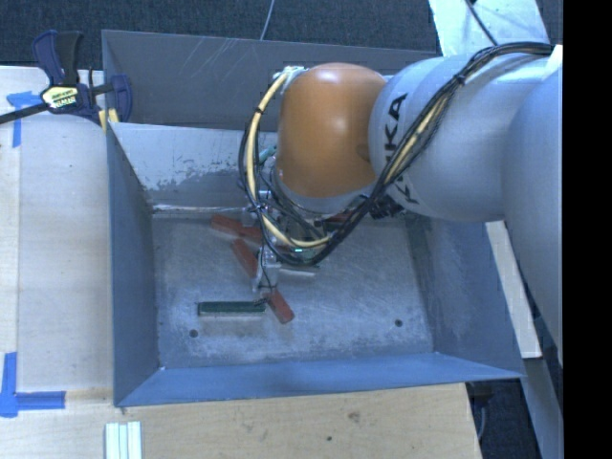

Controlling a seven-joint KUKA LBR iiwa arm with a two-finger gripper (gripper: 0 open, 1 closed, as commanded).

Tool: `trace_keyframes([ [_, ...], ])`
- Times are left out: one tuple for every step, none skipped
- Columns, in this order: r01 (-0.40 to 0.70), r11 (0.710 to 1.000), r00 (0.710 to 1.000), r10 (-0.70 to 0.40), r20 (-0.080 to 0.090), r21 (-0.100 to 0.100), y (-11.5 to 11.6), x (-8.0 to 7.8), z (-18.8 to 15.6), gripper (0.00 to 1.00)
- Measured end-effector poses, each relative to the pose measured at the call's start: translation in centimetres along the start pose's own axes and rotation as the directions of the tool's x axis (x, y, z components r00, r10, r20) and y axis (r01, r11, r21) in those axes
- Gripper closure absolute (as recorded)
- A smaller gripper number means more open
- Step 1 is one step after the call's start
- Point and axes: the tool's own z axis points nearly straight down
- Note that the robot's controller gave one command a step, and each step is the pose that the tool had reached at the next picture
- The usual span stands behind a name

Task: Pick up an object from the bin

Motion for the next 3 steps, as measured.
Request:
trace_keyframes([
  [-0.003, 1.000, 1.000, 0.003, 0.008, -0.002, 0.0, -0.2, -0.4, 0.00],
  [0.065, 0.998, 0.998, -0.065, 0.012, -0.001, -0.3, 1.9, 6.8, 0.00],
  [0.073, 0.997, 0.997, -0.073, 0.014, -0.003, 0.1, 2.6, 9.7, 0.00],
])
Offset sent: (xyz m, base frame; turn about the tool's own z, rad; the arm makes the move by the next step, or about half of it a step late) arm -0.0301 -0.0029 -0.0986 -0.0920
